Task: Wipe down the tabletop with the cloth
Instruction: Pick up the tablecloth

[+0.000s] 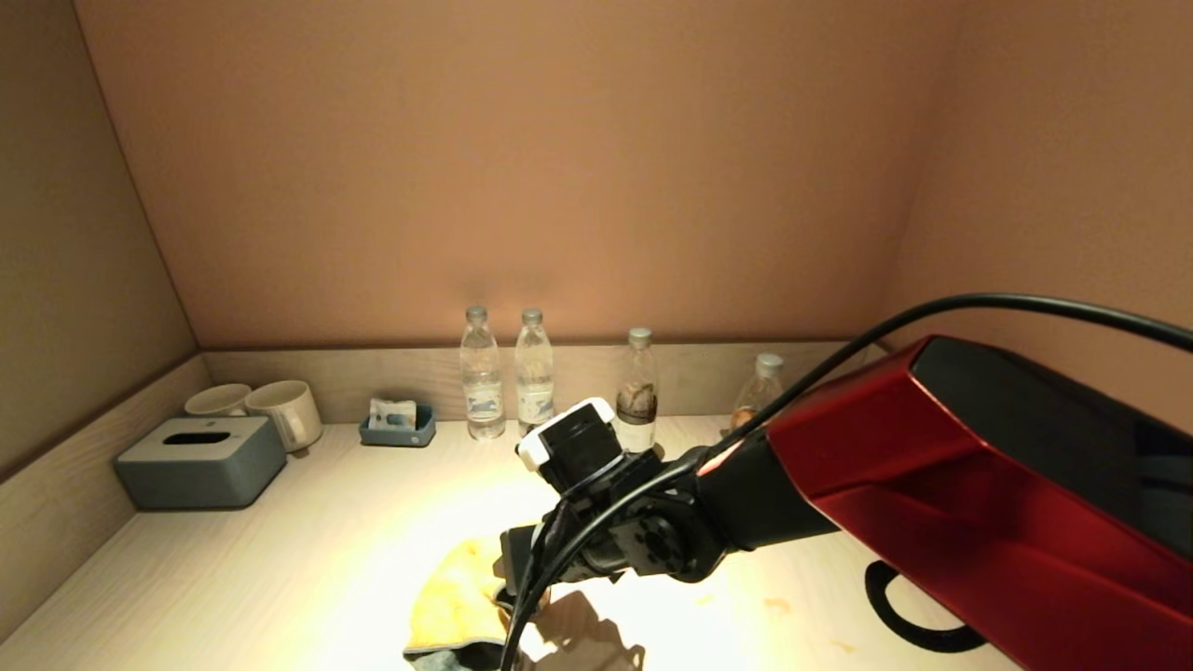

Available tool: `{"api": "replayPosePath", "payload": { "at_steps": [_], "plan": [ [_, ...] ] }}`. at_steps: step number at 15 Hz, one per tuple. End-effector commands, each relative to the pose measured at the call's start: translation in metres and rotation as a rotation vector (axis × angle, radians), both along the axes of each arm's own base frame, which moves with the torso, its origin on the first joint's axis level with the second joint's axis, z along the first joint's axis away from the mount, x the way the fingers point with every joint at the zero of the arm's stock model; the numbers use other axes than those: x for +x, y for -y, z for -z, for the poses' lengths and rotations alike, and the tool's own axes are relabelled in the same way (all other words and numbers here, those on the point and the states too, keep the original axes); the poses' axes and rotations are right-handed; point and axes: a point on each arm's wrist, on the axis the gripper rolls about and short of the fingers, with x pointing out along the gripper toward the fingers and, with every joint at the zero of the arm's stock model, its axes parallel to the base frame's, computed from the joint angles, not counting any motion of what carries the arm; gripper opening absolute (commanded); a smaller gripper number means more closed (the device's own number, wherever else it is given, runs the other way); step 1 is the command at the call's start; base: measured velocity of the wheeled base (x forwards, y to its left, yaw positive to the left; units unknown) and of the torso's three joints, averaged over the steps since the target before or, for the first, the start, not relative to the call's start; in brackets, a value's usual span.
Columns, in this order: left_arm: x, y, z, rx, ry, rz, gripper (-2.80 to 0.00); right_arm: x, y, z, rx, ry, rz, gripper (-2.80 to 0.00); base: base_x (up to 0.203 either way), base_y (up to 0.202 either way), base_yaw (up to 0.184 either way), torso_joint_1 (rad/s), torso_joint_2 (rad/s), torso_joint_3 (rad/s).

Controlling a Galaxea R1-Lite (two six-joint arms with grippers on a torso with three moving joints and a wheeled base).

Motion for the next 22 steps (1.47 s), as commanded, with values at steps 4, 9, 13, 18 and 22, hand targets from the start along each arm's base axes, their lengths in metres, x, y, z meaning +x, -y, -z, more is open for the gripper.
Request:
{"api": "replayPosePath", "payload": {
  "at_steps": [4, 9, 13, 18, 22],
  "plan": [
    [0.0, 0.0, 0.0, 0.0, -0.001, -0.001, -2.8, -0.01, -0.016, 0.019, -0.036, -0.033, -0.044, 0.0, 0.0, 0.0, 0.0, 0.0, 0.0, 0.0],
    [0.0, 0.0, 0.0, 0.0, -0.001, -0.001, -2.8, -0.014, -0.038, 0.03, -0.055, -0.029, -0.094, 0.0, 0.0, 0.0, 0.0, 0.0, 0.0, 0.0],
    [0.0, 0.0, 0.0, 0.0, -0.001, -0.001, -2.8, -0.005, -0.044, 0.031, -0.04, -0.013, -0.09, 0.0, 0.0, 0.0, 0.0, 0.0, 0.0, 0.0],
    [0.0, 0.0, 0.0, 0.0, -0.001, -0.001, -2.8, 0.007, -0.05, 0.044, -0.055, -0.029, -0.078, 0.0, 0.0, 0.0, 0.0, 0.0, 0.0, 0.0],
    [0.0, 0.0, 0.0, 0.0, -0.001, -0.001, -2.8, 0.009, -0.051, 0.048, -0.059, -0.034, -0.076, 0.0, 0.0, 0.0, 0.0, 0.0, 0.0, 0.0]
  ]
}}
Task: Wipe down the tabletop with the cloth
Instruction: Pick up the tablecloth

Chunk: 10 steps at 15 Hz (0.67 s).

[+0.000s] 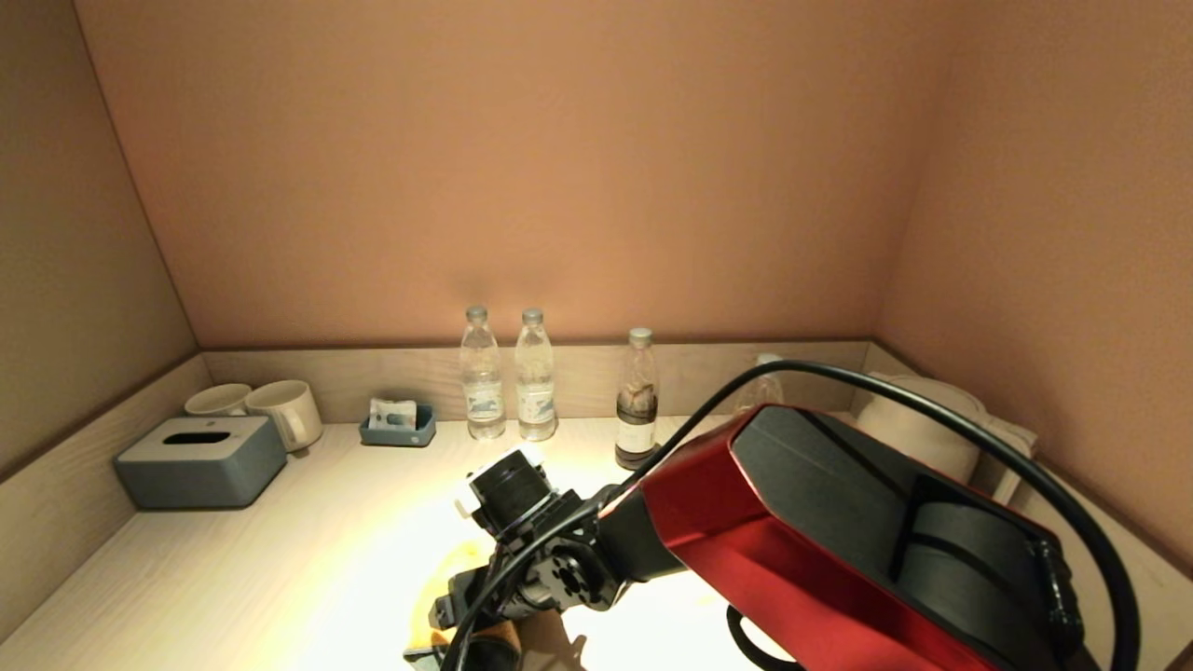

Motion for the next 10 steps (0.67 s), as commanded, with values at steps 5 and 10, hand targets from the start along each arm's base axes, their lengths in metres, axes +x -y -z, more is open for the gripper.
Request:
{"api": "replayPosePath", "payload": {
  "at_steps": [5, 10],
  "plan": [
    [0.0001, 0.0, 0.0, 0.0, -0.001, -0.001, -2.8, -0.0015, 0.0007, 0.0024, -0.02, -0.02, -0.001, -2.8, 0.0, 0.0, 0.0, 0.0, 0.0, 0.0],
    [0.0001, 0.0, 0.0, 0.0, -0.001, -0.001, -2.8, -0.0026, 0.0017, -0.0026, -0.015, -0.017, 0.0, -2.8, 0.0, 0.0, 0.0, 0.0, 0.0, 0.0]
  ]
}}
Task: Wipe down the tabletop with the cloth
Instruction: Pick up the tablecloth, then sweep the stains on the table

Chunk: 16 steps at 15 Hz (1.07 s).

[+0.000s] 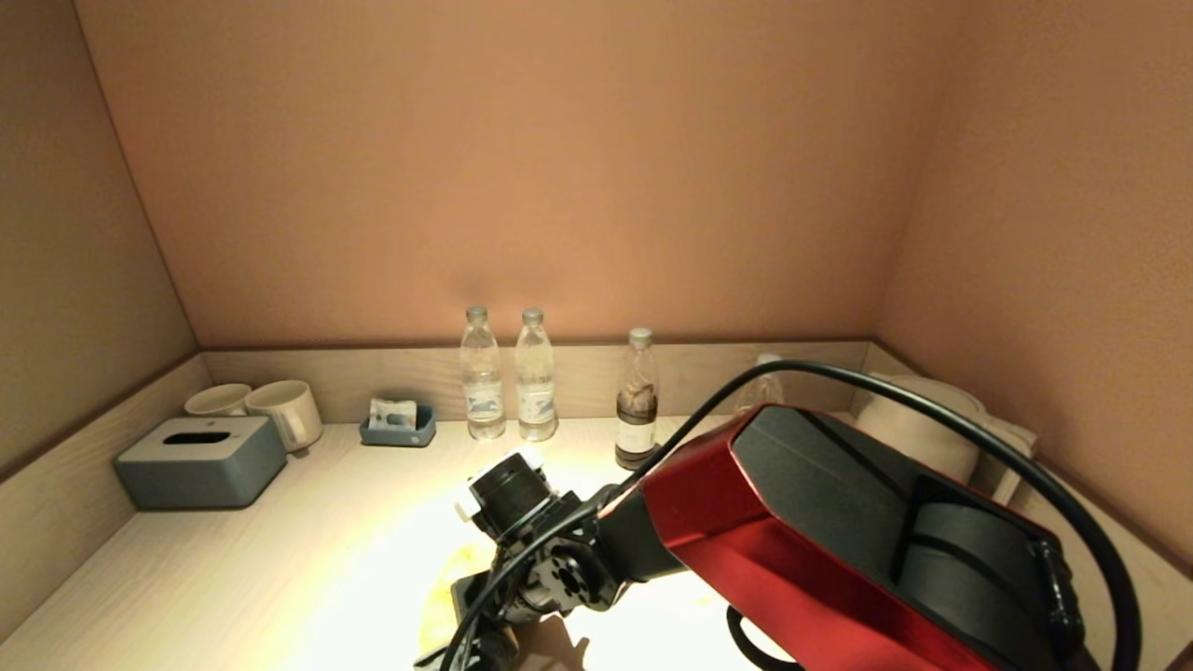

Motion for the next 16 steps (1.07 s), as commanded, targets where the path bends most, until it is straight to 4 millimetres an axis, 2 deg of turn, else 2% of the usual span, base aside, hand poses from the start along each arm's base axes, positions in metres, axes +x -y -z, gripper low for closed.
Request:
{"api": "replayPosePath", "payload": {
  "at_steps": [1, 5, 7, 10, 12, 13, 15, 16],
  "plan": [
    [0.0, 0.0, 0.0, 0.0, -0.001, 0.0, -2.8, -0.001, 0.001, -0.005, 0.008, 0.005, 0.002, -2.8, 0.0, 0.0, 0.0, 0.0, 0.0, 0.0],
    [0.0, 0.0, 0.0, 0.0, -0.001, 0.0, -2.8, -0.003, 0.005, -0.021, 0.027, 0.022, 0.007, -2.8, 0.0, 0.0, 0.0, 0.0, 0.0, 0.0],
    [0.0, 0.0, 0.0, 0.0, -0.001, 0.0, -2.8, -0.005, 0.013, -0.045, 0.051, 0.051, 0.022, -2.8, 0.0, 0.0, 0.0, 0.0, 0.0, 0.0],
    [0.0, 0.0, 0.0, 0.0, -0.001, 0.0, -2.8, -0.013, 0.04, -0.1, 0.121, 0.123, 0.061, -2.8, 0.0, 0.0, 0.0, 0.0, 0.0, 0.0],
    [0.0, 0.0, 0.0, 0.0, -0.001, 0.0, -2.8, -0.013, 0.052, -0.106, 0.117, 0.128, 0.087, -2.8, 0.0, 0.0, 0.0, 0.0, 0.0, 0.0],
    [0.0, 0.0, 0.0, 0.0, -0.001, 0.0, -2.8, -0.015, 0.063, -0.119, 0.13, 0.15, 0.107, -2.8, 0.0, 0.0, 0.0, 0.0, 0.0, 0.0],
    [0.0, 0.0, 0.0, 0.0, -0.001, 0.0, -2.8, -0.032, 0.098, -0.167, 0.193, 0.242, 0.164, -2.8, 0.0, 0.0, 0.0, 0.0, 0.0, 0.0],
    [0.0, 0.0, 0.0, 0.0, -0.001, 0.0, -2.8, -0.04, 0.117, -0.18, 0.206, 0.272, 0.197, -2.8, 0.0, 0.0, 0.0, 0.0, 0.0, 0.0]
  ]
}}
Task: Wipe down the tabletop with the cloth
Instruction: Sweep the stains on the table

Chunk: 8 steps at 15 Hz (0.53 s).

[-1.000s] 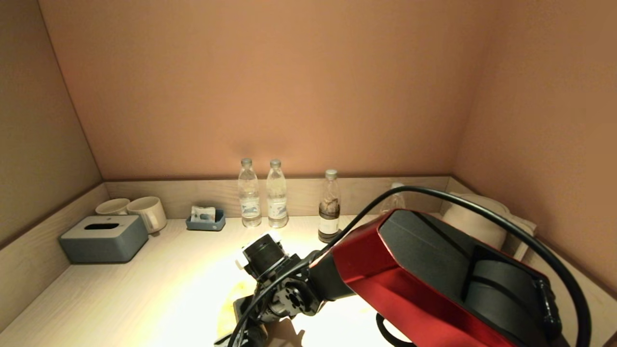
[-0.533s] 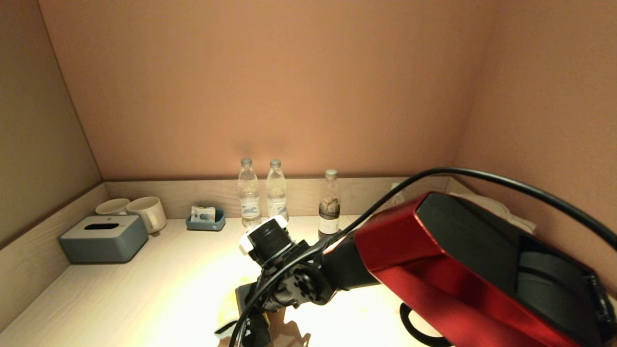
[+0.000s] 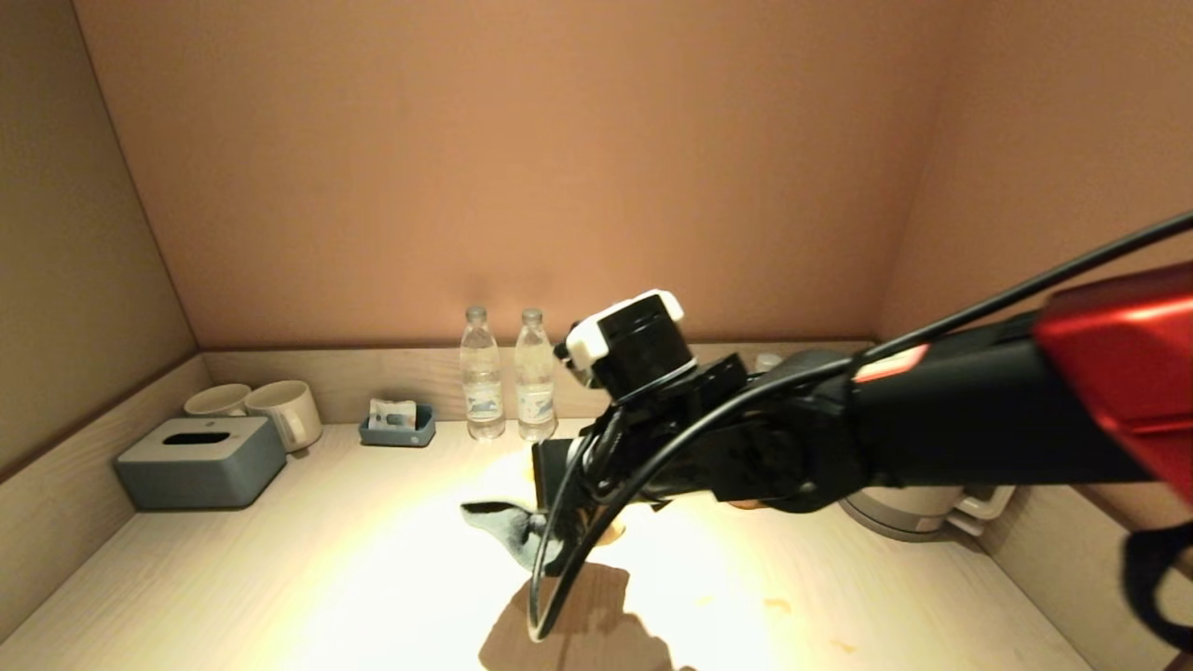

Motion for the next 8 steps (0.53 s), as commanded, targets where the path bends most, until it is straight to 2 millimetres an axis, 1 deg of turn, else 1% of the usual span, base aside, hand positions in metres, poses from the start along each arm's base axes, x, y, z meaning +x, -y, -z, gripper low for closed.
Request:
{"api": "replayPosePath", "payload": {
  "at_steps": [1, 2, 4, 5, 6, 7, 8],
  "plan": [
    [0.0, 0.0, 0.0, 0.0, -0.001, -0.001, -2.8, -0.021, 0.039, -0.04, 0.054, 0.083, 0.065, -2.8, 0.0, 0.0, 0.0, 0.0, 0.0, 0.0],
    [0.0, 0.0, 0.0, 0.0, -0.001, -0.001, -2.8, -0.021, 0.045, -0.04, 0.047, 0.084, 0.086, -2.8, 0.0, 0.0, 0.0, 0.0, 0.0, 0.0],
    [0.0, 0.0, 0.0, 0.0, -0.001, -0.001, -2.8, -0.021, 0.047, -0.04, 0.048, 0.083, 0.09, -2.8, 0.0, 0.0, 0.0, 0.0, 0.0, 0.0],
    [0.0, 0.0, 0.0, 0.0, -0.001, -0.001, -2.8, -0.02, 0.058, -0.037, 0.041, 0.073, 0.122, -2.8, 0.0, 0.0, 0.0, 0.0, 0.0, 0.0],
    [0.0, 0.0, 0.0, 0.0, -0.001, -0.001, -2.8, -0.018, 0.079, -0.027, 0.018, 0.041, 0.182, -2.8, 0.0, 0.0, 0.0, 0.0, 0.0, 0.0],
    [0.0, 0.0, 0.0, 0.0, -0.001, -0.001, -2.8, -0.011, 0.1, -0.02, 0.007, 0.018, 0.256, -2.8, 0.0, 0.0, 0.0, 0.0, 0.0, 0.0],
    [0.0, 0.0, 0.0, 0.0, -0.001, -0.001, -2.8, -0.008, 0.115, -0.014, -0.002, -0.004, 0.307, -2.8, 0.0, 0.0, 0.0, 0.0, 0.0, 0.0]
  ]
}}
